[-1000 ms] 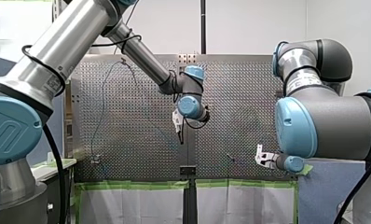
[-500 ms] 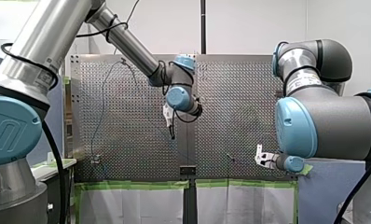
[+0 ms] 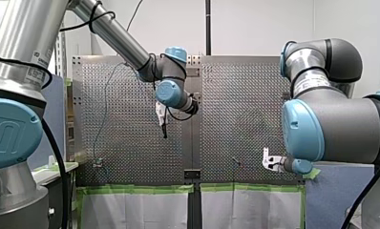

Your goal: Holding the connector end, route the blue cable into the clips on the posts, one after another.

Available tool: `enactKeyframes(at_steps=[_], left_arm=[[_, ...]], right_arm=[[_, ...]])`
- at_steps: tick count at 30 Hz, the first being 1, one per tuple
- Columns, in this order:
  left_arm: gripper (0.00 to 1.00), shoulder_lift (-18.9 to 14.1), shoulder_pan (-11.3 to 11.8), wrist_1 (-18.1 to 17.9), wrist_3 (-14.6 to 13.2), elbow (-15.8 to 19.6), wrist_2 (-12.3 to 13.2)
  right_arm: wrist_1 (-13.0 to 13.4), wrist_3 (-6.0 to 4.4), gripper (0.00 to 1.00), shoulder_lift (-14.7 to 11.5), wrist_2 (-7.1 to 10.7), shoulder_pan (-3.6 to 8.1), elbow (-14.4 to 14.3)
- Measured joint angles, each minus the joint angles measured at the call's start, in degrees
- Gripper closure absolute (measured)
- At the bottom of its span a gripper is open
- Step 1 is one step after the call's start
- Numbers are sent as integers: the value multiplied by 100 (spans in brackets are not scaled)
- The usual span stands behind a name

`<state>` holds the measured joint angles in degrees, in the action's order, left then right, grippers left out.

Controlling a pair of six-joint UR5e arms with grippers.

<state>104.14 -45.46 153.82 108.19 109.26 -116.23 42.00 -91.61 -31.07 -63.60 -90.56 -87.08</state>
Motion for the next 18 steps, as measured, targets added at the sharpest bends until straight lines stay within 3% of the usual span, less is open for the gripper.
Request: enactKeyframes(at_steps=[9, 14, 18], left_arm=[[2, -478, 0, 28, 18, 479, 0], [2, -716, 16, -11, 57, 716, 0], [2, -934, 44, -36, 88, 915, 0]], right_arm=[[-490, 464, 100, -407, -3, 37, -124], [-587, 520, 100, -619, -95, 30, -310], [-643, 527, 100, -812, -267, 1, -460]])
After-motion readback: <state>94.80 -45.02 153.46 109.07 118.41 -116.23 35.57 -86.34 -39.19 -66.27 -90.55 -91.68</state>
